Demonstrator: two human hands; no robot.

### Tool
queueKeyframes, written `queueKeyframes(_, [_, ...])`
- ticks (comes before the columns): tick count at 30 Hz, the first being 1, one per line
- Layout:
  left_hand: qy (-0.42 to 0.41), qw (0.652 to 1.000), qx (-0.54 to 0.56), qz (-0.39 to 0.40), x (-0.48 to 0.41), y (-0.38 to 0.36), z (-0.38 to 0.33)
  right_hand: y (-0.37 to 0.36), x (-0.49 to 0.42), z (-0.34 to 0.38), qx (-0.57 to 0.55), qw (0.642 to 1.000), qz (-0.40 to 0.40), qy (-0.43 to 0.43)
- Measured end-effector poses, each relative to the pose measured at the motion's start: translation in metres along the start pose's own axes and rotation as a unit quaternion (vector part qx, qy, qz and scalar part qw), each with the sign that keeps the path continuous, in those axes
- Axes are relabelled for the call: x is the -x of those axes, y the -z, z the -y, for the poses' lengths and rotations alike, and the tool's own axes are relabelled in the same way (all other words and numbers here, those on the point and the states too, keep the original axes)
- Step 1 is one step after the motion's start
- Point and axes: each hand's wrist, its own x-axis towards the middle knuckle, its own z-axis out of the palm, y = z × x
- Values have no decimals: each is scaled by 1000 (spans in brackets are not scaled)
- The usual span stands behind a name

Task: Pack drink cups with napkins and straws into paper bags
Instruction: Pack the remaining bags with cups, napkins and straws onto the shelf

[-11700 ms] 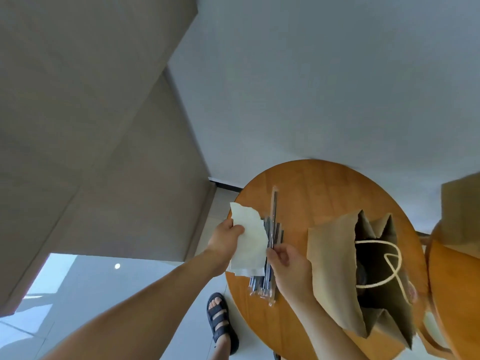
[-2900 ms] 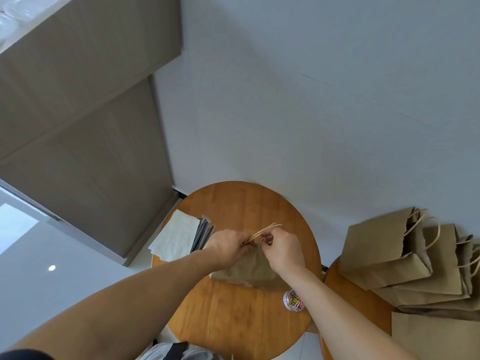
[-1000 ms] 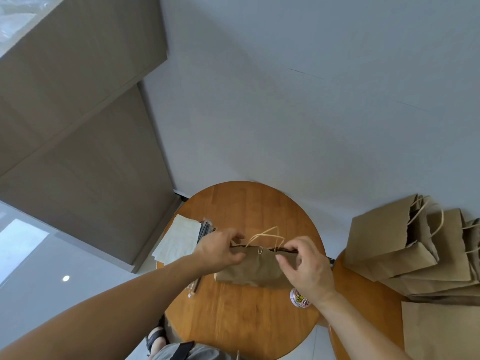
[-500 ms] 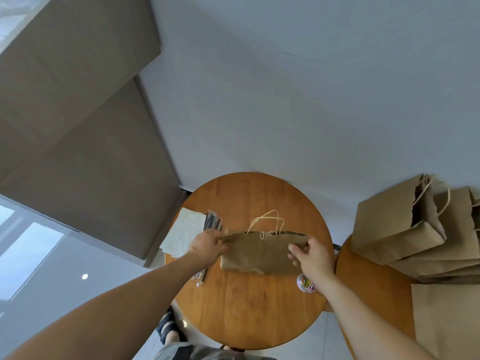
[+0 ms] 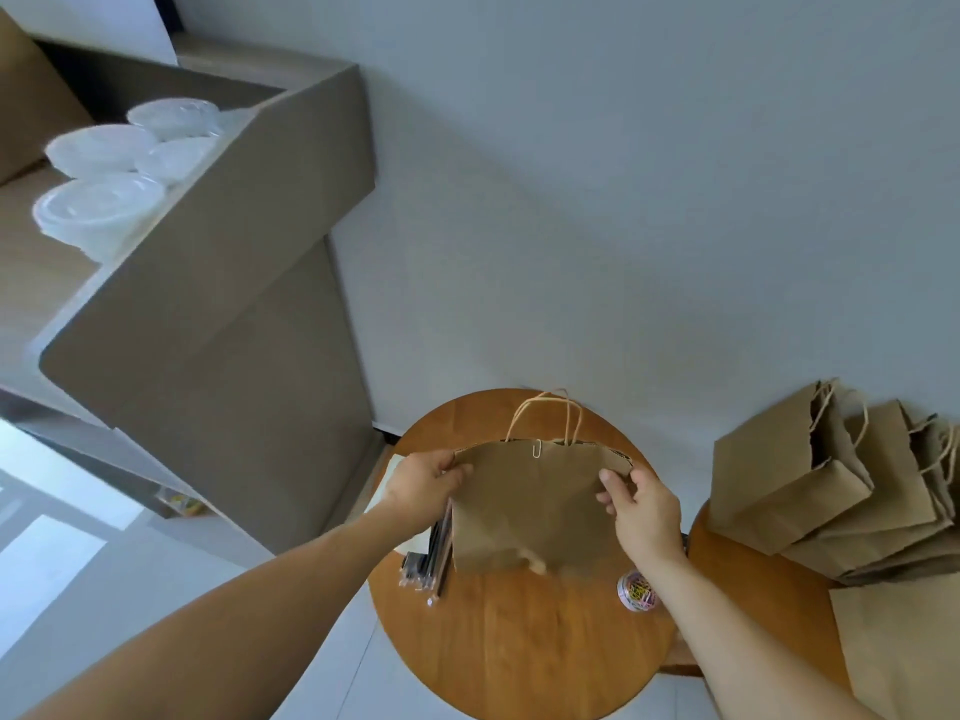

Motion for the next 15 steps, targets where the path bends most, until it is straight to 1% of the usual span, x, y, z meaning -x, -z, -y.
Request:
queueKeyframes(4, [-43,997,46,-34,25,48,-19,-3,13,63,-57,996,-61,20])
queueKeyframes(6, [-57,992,93,-59,38,76,-27,-4,19,101,-87,991,-93,37])
queueKeyframes(11, [-131,969,151,-148,73,149,-50,-4,37,202,-161,973,-148,78])
queueKeyframes(15, [-173,948,185,-192,103,203,-64,-9,53,268,-200,957,-170,125])
